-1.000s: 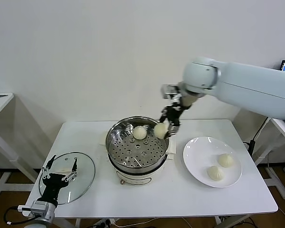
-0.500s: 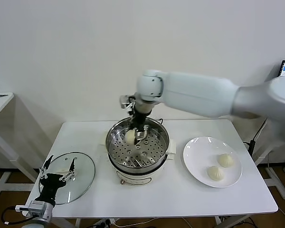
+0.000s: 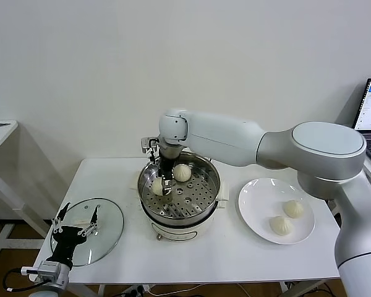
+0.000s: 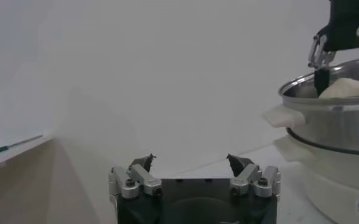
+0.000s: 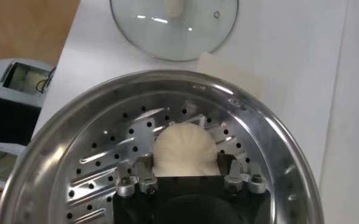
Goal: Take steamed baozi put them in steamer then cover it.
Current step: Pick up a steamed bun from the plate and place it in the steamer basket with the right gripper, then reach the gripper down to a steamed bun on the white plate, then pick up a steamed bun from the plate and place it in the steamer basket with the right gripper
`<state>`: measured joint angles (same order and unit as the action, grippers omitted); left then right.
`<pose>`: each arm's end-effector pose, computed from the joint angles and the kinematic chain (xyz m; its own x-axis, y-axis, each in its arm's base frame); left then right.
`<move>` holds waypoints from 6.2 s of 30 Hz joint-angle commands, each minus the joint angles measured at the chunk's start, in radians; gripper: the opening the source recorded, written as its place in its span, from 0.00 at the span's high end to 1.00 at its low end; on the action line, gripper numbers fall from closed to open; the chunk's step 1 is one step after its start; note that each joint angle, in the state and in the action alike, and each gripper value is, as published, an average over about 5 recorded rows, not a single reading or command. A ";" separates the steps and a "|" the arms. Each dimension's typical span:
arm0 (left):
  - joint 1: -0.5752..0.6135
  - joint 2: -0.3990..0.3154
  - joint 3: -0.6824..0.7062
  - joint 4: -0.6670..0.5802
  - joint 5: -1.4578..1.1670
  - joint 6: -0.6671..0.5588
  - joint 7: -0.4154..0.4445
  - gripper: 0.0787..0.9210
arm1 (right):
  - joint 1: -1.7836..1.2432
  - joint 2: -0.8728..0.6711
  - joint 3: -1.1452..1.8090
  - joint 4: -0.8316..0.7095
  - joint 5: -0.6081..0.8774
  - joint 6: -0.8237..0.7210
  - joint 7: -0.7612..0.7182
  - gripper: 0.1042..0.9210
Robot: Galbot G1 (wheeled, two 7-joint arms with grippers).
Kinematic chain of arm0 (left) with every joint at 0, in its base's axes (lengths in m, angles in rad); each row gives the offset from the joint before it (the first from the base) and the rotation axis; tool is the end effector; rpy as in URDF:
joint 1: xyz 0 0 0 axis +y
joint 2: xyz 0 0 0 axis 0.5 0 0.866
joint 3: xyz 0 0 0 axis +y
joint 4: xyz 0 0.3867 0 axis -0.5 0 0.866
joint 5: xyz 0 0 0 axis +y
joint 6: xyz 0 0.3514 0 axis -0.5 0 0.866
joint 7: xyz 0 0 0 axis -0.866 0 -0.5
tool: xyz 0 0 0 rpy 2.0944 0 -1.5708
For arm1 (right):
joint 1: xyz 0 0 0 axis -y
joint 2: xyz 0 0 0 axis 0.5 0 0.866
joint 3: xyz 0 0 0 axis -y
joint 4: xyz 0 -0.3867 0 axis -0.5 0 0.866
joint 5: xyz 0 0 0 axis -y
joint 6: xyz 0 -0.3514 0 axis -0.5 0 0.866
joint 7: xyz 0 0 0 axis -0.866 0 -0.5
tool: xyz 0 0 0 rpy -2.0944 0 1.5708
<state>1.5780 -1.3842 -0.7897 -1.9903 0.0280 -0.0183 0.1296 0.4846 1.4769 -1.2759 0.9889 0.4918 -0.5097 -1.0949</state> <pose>0.1538 0.1281 -0.3497 -0.9958 -0.0321 0.0853 -0.0045 0.9521 0.3057 0.6010 0.2303 -0.0901 -0.0185 -0.2388 0.9709 -0.9599 -0.2676 -0.0841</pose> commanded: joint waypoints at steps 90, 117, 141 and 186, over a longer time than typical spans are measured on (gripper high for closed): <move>0.033 -0.031 0.051 -0.035 0.047 0.002 -0.022 0.12 | -0.594 -0.802 0.566 0.204 -0.701 0.392 -0.187 0.30; 0.036 -0.017 0.051 -0.050 0.046 0.011 -0.023 0.12 | 0.354 -0.678 0.031 0.462 -0.385 0.691 -0.219 0.30; 0.017 -0.007 0.032 -0.012 0.028 0.006 -0.008 0.12 | 0.225 -0.279 -0.069 0.470 -0.655 1.064 0.001 0.29; 0.017 -0.005 0.008 0.001 0.018 0.003 0.001 0.12 | 0.076 -0.180 -0.099 0.400 -0.594 1.024 -0.027 0.28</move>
<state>1.5931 -1.3885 -0.7816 -1.9877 0.0457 -0.0141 0.1299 0.5738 1.2877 -1.3753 1.4088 -0.0920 0.5154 -1.1169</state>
